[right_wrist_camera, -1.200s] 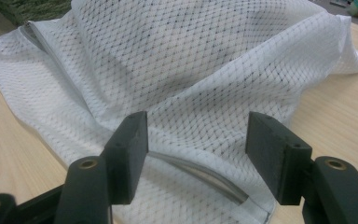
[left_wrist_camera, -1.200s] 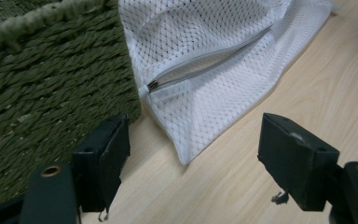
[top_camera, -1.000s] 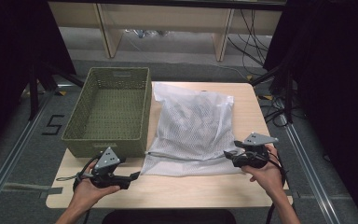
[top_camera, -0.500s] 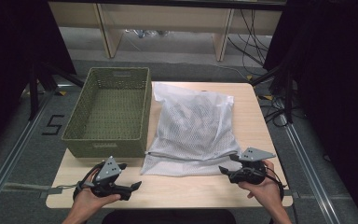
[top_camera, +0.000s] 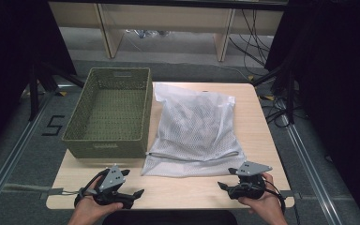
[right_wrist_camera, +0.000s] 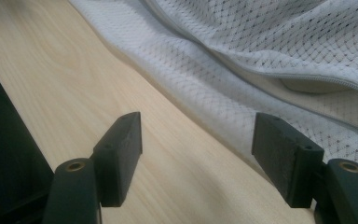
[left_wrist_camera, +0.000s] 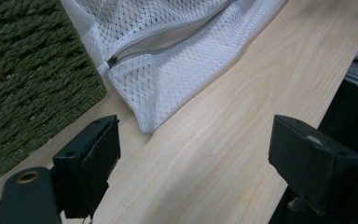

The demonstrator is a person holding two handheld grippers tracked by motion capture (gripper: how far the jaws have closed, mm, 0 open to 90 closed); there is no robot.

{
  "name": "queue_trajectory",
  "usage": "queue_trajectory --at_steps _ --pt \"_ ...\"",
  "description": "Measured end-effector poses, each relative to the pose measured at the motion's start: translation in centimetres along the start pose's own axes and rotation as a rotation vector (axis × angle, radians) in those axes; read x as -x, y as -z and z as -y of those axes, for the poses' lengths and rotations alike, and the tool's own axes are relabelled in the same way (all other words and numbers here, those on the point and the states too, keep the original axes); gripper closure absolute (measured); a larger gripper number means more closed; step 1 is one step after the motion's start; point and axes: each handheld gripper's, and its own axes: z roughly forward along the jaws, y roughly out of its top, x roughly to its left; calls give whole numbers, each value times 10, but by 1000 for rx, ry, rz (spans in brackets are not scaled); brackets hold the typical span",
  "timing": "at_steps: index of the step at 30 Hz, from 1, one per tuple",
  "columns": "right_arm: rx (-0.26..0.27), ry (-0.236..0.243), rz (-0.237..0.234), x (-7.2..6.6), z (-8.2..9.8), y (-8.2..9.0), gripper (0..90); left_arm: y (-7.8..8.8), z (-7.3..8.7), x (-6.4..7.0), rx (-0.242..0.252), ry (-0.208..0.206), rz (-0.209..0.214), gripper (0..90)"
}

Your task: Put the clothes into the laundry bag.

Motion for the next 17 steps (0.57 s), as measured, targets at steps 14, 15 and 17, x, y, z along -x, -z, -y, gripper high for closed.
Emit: queue_trajectory --at_steps 14,15,17 --pt "-18 14 -6 2 0 -3 345 0 -2 -3 -9 -9 -12 166" --pt "-14 22 -4 3 0 -4 345 0 -1 -3 -5 -6 -9 166" --pt "-23 -6 3 1 1 -3 345 -1 -1 -3 -3 -4 -1 166"
